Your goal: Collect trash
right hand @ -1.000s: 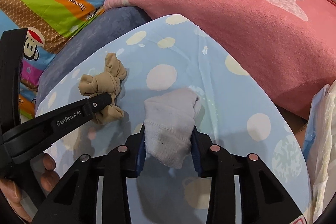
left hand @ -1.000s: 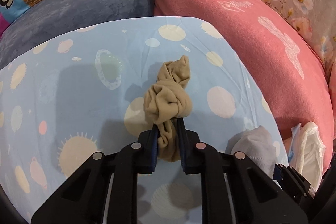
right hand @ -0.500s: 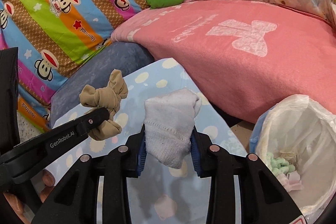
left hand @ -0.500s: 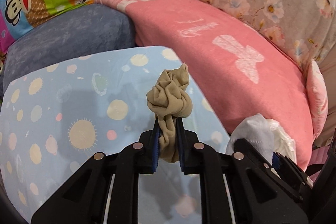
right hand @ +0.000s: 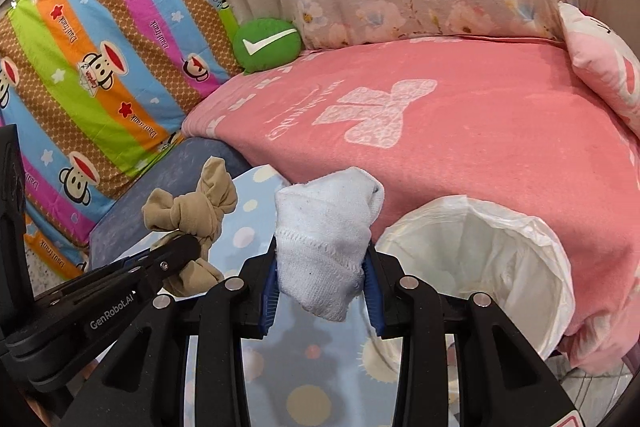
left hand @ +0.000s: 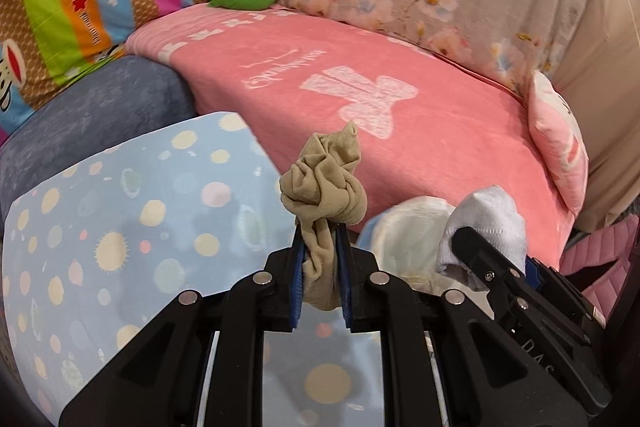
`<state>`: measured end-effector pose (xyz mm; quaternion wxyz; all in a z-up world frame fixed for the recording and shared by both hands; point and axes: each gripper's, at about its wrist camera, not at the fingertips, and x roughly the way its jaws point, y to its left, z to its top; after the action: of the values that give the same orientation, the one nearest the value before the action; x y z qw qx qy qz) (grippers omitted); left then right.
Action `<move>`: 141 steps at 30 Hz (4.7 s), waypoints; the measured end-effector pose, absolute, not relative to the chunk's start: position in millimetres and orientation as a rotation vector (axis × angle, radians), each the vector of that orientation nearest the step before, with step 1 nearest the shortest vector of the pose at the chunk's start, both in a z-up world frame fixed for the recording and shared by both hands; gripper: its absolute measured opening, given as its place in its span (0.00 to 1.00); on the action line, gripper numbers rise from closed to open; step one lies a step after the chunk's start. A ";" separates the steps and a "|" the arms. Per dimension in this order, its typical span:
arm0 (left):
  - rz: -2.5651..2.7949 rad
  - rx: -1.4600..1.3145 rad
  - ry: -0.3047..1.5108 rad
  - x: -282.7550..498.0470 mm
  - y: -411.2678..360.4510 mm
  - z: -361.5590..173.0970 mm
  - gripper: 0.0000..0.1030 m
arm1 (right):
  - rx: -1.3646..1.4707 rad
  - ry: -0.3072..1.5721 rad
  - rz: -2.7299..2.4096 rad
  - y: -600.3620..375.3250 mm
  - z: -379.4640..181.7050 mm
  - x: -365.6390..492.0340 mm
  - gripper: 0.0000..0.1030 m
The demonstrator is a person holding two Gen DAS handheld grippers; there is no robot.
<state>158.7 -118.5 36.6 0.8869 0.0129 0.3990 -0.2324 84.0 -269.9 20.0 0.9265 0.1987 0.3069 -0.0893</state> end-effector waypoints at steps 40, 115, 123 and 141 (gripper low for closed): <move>-0.505 0.074 0.823 122.5 -176.0 21.8 0.57 | 0.421 0.649 -0.318 -342.0 -1.6 37.0 0.48; -0.202 0.157 0.911 65.1 -106.4 -47.4 0.91 | 0.021 0.890 -0.352 -276.3 -40.0 -9.5 0.93; -0.182 0.151 0.911 62.8 -107.8 -46.3 0.91 | 0.031 0.884 -0.361 -280.5 -41.6 -12.6 0.94; -0.197 0.169 0.899 53.6 -116.4 -45.6 0.91 | 0.044 0.883 -0.381 -285.5 -41.5 -18.3 0.93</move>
<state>53.6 -116.4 -45.6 0.8925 0.0815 0.4333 -0.0949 -18.3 -285.5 -41.5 0.8863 0.0210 0.4248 -0.1832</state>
